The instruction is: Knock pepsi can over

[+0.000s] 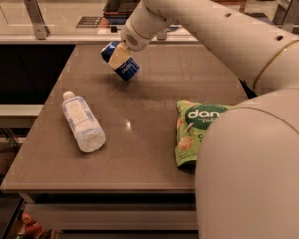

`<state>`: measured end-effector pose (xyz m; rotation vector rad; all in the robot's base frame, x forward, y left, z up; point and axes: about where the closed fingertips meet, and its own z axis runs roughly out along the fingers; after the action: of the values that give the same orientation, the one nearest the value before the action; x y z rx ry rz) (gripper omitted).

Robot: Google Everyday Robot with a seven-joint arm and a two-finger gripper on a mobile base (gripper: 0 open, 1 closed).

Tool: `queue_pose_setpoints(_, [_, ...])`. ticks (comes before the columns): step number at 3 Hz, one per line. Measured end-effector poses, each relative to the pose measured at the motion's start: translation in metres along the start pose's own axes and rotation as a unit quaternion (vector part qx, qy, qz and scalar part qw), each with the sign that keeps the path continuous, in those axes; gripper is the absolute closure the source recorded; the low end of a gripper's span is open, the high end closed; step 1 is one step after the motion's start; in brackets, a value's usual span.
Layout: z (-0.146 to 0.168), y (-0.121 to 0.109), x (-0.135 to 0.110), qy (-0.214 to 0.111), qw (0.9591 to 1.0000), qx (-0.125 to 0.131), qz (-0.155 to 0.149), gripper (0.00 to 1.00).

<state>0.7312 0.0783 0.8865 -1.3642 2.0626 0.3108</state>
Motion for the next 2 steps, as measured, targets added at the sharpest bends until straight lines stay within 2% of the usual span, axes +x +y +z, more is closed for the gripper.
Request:
queue_pose_setpoints(1, [0.017,0.002,0.003,0.071,0.9969,0.005,-0.034,1.00])
queue_pose_setpoints(2, [0.031,0.003,0.003,0.115,0.9916,0.005,-0.059,1.00])
